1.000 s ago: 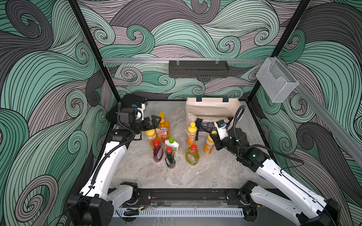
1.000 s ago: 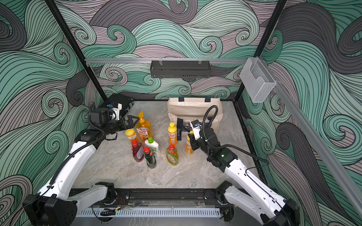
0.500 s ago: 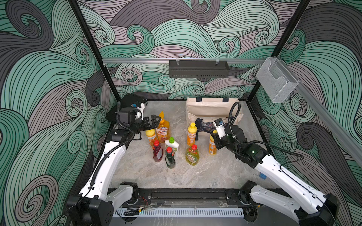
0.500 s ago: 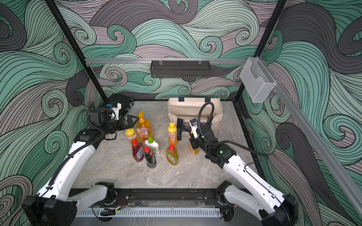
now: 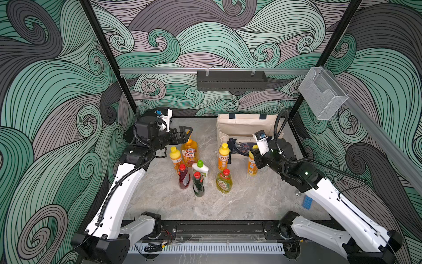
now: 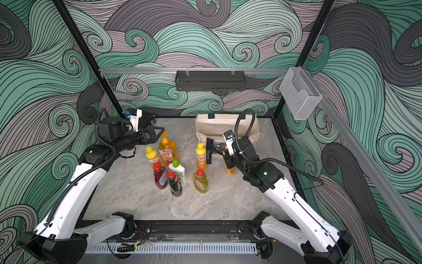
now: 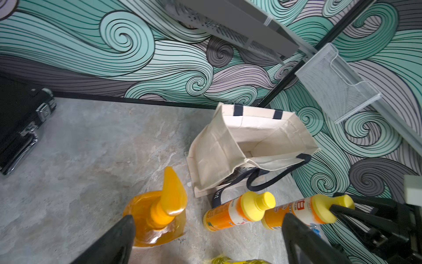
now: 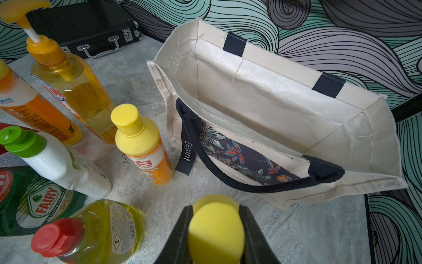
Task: Pack dish soap into the shopping bag
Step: Pick up the bottle of dish soap at the center of the board, then place the bottle of dish soap in the shopping bag.
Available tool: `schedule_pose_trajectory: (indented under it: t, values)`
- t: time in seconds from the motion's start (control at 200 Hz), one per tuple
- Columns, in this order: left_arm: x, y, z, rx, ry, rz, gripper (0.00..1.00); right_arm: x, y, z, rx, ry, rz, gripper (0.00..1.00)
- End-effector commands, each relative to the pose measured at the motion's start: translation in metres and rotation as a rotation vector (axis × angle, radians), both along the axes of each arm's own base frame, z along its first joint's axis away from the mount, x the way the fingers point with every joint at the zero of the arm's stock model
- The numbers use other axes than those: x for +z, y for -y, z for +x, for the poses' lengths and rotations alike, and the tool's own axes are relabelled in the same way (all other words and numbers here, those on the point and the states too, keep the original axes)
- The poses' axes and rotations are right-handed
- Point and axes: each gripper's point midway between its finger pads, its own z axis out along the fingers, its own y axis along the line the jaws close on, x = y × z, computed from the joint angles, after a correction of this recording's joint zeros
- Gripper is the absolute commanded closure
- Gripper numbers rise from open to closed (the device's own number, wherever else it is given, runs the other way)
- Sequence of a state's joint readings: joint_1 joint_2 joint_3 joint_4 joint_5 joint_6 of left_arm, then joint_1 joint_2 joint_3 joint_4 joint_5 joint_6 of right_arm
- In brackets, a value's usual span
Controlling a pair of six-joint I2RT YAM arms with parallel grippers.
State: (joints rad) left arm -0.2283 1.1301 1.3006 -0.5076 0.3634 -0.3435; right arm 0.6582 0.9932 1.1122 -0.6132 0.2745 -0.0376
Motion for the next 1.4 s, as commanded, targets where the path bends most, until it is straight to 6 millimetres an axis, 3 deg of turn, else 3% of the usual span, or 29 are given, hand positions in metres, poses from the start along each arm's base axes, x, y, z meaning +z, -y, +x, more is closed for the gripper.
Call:
schedule_pose_trajectory:
  t: [0.0, 0.15, 0.3, 0.32, 0.52, 0.776, 0.966, 1.391]
  values:
    - [0.012, 0.019, 0.009, -0.047, 0.016, -0.005, 0.01, 0.058, -0.003, 0.012, -0.011, 0.148, 0.053, 1.0]
    - [0.022, 0.046, 0.025, -0.098, 0.023, -0.017, 0.01, 0.097, -0.006, 0.018, -0.013, 0.194, 0.065, 1.0]
    - [0.016, 0.073, 0.044, -0.144, -0.007, 0.001, 0.02, 0.131, -0.008, 0.026, -0.021, 0.242, 0.057, 1.0]
    - [0.005, 0.078, 0.053, -0.148, -0.034, 0.01, 0.01, 0.135, -0.009, 0.027, -0.02, 0.249, 0.061, 1.0]
    - [-0.021, 0.095, 0.078, -0.172, -0.089, 0.042, 0.02, 0.169, -0.018, 0.045, -0.021, 0.291, 0.049, 1.0]
    - [-0.042, 0.105, 0.097, -0.179, -0.135, 0.063, 0.05, 0.194, -0.024, 0.069, -0.025, 0.317, 0.057, 1.0]
    - [-0.046, 0.118, 0.096, -0.209, -0.132, 0.056, 0.05, 0.211, -0.024, 0.074, -0.019, 0.343, 0.092, 1.0]
    - [-0.081, 0.137, 0.106, -0.235, -0.207, 0.092, 0.13, 0.236, -0.021, 0.09, -0.032, 0.375, 0.076, 1.0]
